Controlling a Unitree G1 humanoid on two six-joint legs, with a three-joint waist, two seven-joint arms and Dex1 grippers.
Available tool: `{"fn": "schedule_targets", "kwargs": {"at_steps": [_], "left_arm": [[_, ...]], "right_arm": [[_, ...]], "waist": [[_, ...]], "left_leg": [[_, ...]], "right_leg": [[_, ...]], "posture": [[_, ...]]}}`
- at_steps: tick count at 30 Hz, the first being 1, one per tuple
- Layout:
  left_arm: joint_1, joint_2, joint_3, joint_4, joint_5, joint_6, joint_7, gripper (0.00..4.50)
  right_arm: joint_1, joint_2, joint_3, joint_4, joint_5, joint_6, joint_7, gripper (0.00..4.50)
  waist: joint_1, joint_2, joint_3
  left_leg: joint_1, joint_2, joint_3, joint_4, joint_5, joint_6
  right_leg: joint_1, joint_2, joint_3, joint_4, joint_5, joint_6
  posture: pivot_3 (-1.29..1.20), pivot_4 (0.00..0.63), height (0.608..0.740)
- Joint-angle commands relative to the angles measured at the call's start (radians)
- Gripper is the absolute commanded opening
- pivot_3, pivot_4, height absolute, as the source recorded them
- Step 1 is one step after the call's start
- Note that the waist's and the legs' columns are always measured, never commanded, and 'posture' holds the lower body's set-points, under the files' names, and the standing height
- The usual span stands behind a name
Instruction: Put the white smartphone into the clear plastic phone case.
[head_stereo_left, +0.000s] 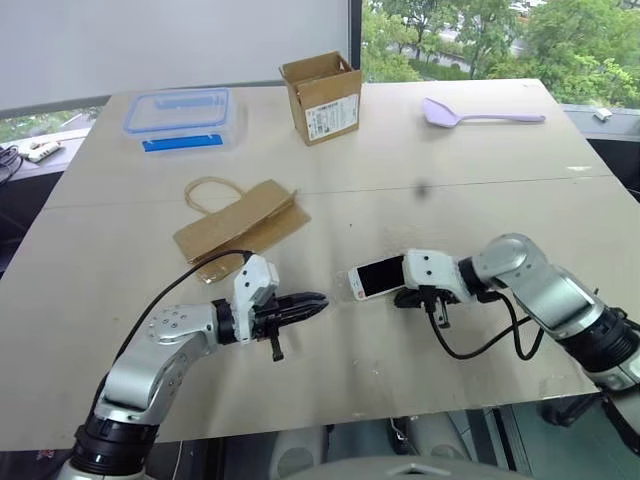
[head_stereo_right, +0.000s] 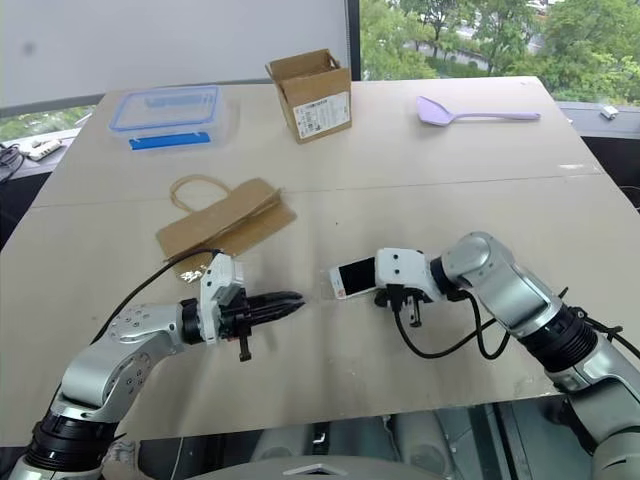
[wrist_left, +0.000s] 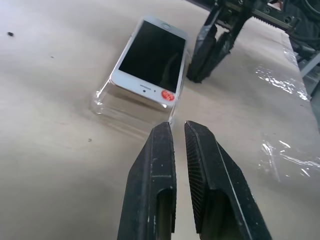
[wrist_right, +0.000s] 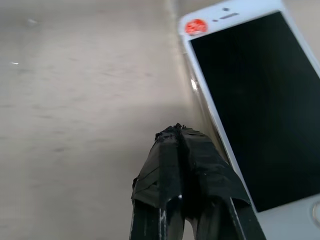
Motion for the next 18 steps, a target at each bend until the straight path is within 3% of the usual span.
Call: {"fn": "schedule_targets", "kwargs": {"at_steps": [1, 5, 11, 18], "left_arm": [[-0.003, -0.006, 0.018, -0.004, 0.001, -0.032, -0.004, 0.43], [0.004, -0.015, 0.014, -0.004, 0.002, -0.041, 0.000, 0.43], [0.028, -0.026, 0.020, -0.022, 0.002, -0.048, 0.018, 0.43], [0.055, -0.037, 0.016, 0.008, 0.023, -0.094, 0.015, 0.43]], "right_arm": [[-0.018, 0.009, -0.088, -0.065, 0.099, 0.055, 0.043, 0.00], [-0.084, 0.076, -0.161, -0.020, 0.149, 0.083, -0.001, 0.00], [-0.227, 0.176, -0.141, 0.299, -0.019, -0.080, -0.174, 0.00], [-0.332, 0.207, -0.058, 0.539, -0.127, -0.270, -0.081, 0.00]], "waist": [[0.000, 0.000, 0.000], [-0.007, 0.000, 0.000], [-0.002, 0.000, 0.000], [-0.002, 0.000, 0.000]], "left_leg": [[0.000, 0.000, 0.000, 0.000, 0.000, 0.000], [0.000, 0.000, 0.000, 0.000, 0.000, 0.000], [0.001, 0.000, 0.000, 0.000, 0.000, 0.000], [-0.001, 0.000, 0.001, -0.002, 0.000, 0.000]], "right_leg": [[0.000, 0.000, 0.000, 0.000, 0.000, 0.000], [0.000, 0.000, 0.000, 0.000, 0.001, 0.001], [0.000, 0.001, 0.001, 0.001, 0.000, 0.000], [-0.001, 0.000, 0.001, -0.001, 0.002, 0.003]], "posture": [[0.00, 0.150, 0.740], [0.00, 0.150, 0.740], [0.00, 0.150, 0.740], [0.00, 0.150, 0.740]]}}
